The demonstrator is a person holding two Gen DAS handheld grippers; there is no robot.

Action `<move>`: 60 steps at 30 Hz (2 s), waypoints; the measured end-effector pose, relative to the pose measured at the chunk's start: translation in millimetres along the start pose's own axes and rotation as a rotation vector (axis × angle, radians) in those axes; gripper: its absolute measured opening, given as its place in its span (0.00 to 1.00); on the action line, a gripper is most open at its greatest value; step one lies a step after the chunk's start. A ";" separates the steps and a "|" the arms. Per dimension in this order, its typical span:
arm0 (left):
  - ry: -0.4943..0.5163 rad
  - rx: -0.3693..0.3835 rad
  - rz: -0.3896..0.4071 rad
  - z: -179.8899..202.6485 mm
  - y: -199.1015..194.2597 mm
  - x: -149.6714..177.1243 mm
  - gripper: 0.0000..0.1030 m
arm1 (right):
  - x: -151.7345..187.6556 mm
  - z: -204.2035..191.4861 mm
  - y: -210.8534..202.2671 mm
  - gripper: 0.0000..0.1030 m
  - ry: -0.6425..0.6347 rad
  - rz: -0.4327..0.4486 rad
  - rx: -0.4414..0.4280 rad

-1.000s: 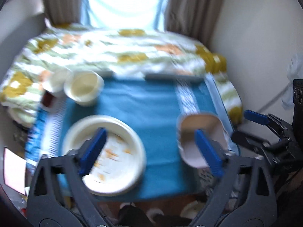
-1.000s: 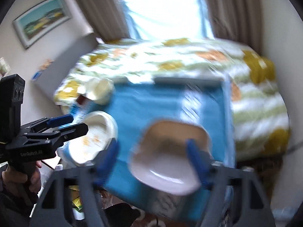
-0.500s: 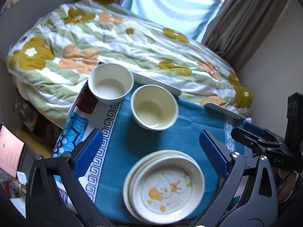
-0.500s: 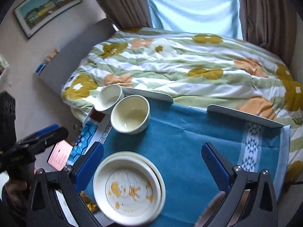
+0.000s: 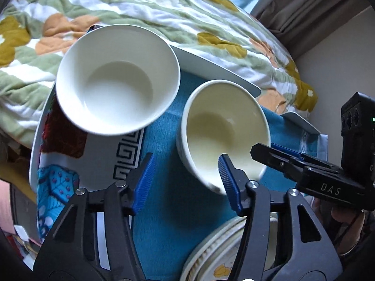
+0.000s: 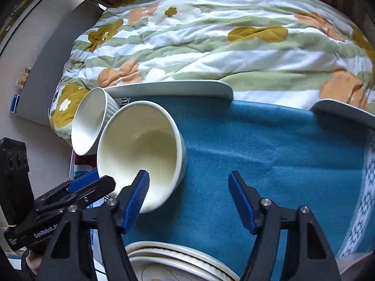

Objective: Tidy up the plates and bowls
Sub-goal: 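Move both grippers to the cream bowl and grasp its rim, then carry the cream bowl with both grippers and lower it into the pink-beige dish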

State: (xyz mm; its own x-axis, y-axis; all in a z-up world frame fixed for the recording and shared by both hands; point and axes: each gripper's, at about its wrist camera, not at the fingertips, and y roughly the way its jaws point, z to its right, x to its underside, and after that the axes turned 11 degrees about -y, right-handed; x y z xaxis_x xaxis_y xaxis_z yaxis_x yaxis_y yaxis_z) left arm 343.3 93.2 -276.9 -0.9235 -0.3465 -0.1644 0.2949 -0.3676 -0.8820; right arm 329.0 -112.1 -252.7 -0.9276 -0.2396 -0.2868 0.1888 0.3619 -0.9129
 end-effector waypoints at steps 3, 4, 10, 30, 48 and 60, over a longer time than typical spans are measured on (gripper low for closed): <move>0.007 -0.007 -0.014 1.3 9.7 -5.2 0.30 | -4.5 -2.8 7.3 0.44 -0.007 -0.003 -0.008; 0.010 -0.011 -0.017 2.8 11.3 -6.7 0.25 | -5.1 -3.3 8.6 0.38 -0.007 -0.005 -0.012; 0.060 -0.056 0.000 13.0 13.4 -8.8 0.17 | -7.4 -7.4 16.2 0.15 -0.016 -0.009 -0.012; 0.177 -0.060 0.080 68.2 -44.7 17.8 0.17 | 12.6 -8.6 -49.2 0.15 0.024 0.093 -0.002; 0.219 -0.029 0.155 200.7 -87.4 175.5 0.17 | 139.8 62.7 -179.3 0.15 0.018 0.191 -0.001; 0.325 -0.026 0.036 282.4 -32.0 248.9 0.17 | 221.2 144.0 -218.3 0.15 0.145 0.177 0.065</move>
State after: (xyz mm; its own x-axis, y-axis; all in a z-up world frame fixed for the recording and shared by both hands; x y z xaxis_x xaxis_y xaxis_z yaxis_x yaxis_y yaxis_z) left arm 173.2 -225.0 -164.9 -0.9437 -0.0639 -0.3246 0.3266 -0.3367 -0.8831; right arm 129.1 -373.8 -158.7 -0.9137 -0.0443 -0.4040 0.3689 0.3267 -0.8701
